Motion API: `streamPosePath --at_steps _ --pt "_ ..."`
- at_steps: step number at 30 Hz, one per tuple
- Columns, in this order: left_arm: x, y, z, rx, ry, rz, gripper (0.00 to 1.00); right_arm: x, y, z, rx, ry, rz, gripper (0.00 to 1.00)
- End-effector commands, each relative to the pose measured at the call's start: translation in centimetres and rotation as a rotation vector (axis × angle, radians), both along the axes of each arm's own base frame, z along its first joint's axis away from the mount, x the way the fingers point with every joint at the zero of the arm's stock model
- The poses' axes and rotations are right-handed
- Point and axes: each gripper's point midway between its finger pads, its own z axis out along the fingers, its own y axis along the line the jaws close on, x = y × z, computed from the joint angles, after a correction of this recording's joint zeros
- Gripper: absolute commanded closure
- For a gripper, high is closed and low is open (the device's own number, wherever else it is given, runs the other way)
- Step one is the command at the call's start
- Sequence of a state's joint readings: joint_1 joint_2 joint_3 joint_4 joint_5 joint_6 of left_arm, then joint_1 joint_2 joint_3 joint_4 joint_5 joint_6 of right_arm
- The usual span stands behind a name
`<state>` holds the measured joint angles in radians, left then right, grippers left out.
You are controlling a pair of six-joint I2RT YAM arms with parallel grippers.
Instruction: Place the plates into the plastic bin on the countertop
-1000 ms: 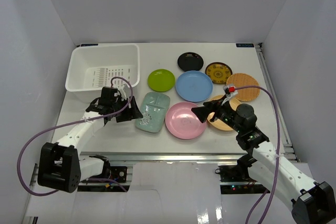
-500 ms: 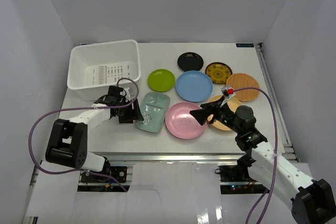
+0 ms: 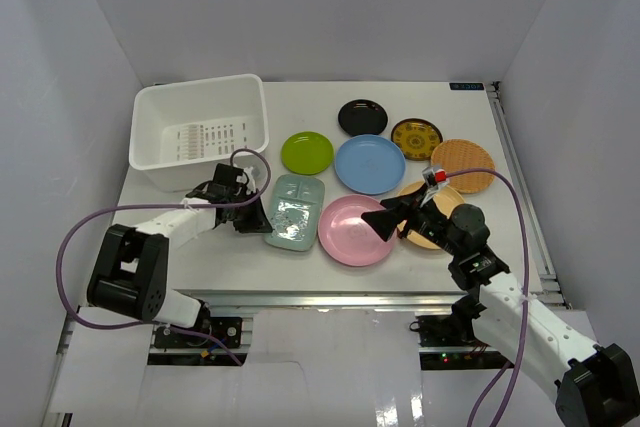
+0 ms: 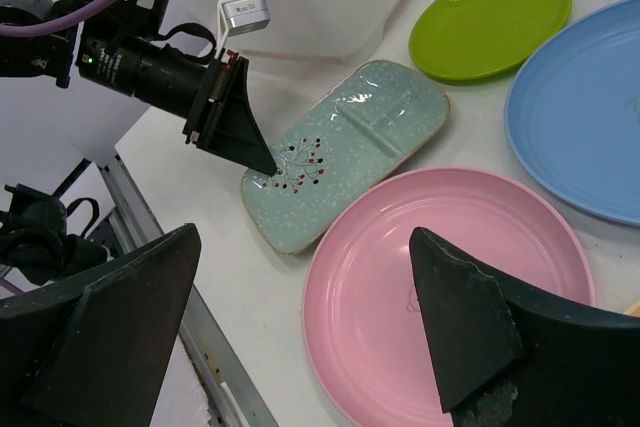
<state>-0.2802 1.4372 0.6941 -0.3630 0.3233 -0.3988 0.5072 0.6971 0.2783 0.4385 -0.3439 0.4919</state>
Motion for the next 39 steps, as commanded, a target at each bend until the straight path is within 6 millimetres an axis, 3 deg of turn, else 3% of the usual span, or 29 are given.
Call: streamPosePath --at_steps 1,8,19,28,33,37,39 --pt "-0.8 1.2 -0.8 0.098 0.013 0.025 1.00 -0.3 0.3 1.4 0.039 -0.051 0.019 0.09" --pt "-2.1 1.3 0.9 0.081 0.027 0.048 1.00 -0.4 0.2 1.0 0.045 -0.043 0.012 0.09" --pt "-2.4 -0.8 9.6 -0.157 -0.182 0.087 1.00 -0.1 0.2 1.0 0.035 -0.038 0.005 0.09" --pt "-3.5 -2.0 14.6 -0.297 -0.304 0.049 1.00 0.2 0.1 1.2 0.029 -0.034 -0.003 0.10" --pt "-4.9 -4.2 19.5 -0.449 -0.379 -0.100 1.00 0.7 -0.2 1.4 0.018 -0.041 -0.033 0.10" --pt "-4.1 -5.0 25.2 -0.515 -0.523 -0.161 1.00 0.9 -0.2 1.5 0.006 -0.038 -0.039 0.10" --pt "-2.4 -4.6 28.4 -0.497 -0.606 -0.106 1.00 1.0 -0.2 1.6 0.005 -0.039 -0.039 0.10"
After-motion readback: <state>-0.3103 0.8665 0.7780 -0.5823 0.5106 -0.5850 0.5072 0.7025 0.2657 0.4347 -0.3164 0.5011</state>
